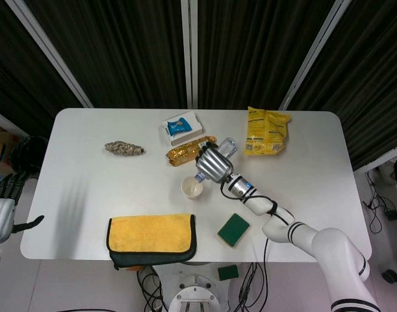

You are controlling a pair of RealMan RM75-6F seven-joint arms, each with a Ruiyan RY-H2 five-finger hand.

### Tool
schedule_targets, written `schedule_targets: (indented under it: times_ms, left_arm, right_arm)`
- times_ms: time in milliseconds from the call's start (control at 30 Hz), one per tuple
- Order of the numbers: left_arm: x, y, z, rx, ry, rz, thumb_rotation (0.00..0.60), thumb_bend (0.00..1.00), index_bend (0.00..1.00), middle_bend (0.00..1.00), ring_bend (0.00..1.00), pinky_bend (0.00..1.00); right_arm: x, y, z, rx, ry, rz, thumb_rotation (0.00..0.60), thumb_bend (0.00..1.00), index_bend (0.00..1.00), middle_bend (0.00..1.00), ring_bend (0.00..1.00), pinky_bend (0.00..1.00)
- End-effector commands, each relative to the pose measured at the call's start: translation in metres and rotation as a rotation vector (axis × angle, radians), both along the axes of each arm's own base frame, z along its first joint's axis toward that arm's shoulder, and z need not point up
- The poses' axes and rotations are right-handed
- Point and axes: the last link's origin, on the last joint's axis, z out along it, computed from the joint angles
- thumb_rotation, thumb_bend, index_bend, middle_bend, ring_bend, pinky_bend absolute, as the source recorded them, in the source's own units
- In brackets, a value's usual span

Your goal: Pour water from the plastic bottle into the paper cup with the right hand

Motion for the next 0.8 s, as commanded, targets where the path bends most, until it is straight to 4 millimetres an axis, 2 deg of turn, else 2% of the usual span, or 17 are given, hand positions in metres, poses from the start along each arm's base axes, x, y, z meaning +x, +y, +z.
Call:
schedule_targets:
  times_ms: [33, 233, 433, 633, 800]
  left_arm:
    - [0.000, 0.000, 0.000, 0.000, 0.001, -0.001, 0.540, 0.09, 0.09, 0.07, 0.00, 0.12]
    - [0.000, 0.000, 0.000, 0.000, 0.000, -0.001, 0.542, 0.09, 0.09, 0.07, 0.00, 0.12]
    - [0.000, 0.000, 0.000, 0.001, -0.001, -0.001, 0.539, 0.09, 0.09, 0.07, 0.00, 0.12]
    - [-0.001, -0.001, 0.000, 0.000, -0.002, 0.001, 0.539, 0.09, 0.09, 0.07, 0.00, 0.12]
    - [-0.001, -0.001, 0.000, 0.001, -0.004, 0.000, 0.536, 0.09, 0.09, 0.07, 0.00, 0.12]
  right_arm:
    - [0.000, 0.000, 0.000, -0.001, 0.000, 0.000, 0.600, 0.40, 0.82, 0.64, 0.64, 0.49]
    - [-0.002, -0.001, 0.000, 0.031, -0.057, -0.074, 0.600, 0.40, 0.82, 0.64, 0.64, 0.49]
    - [0.001, 0.002, -0.001, 0.127, -0.203, -0.215, 0.600, 0.40, 0.81, 0.64, 0.64, 0.49]
    - [0.010, 0.004, 0.011, 0.236, -0.428, -0.310, 0.600, 0.40, 0.81, 0.65, 0.64, 0.49]
    - [0.005, 0.004, 0.028, 0.371, -0.729, -0.491, 0.600, 0.40, 0.81, 0.65, 0.64, 0.49]
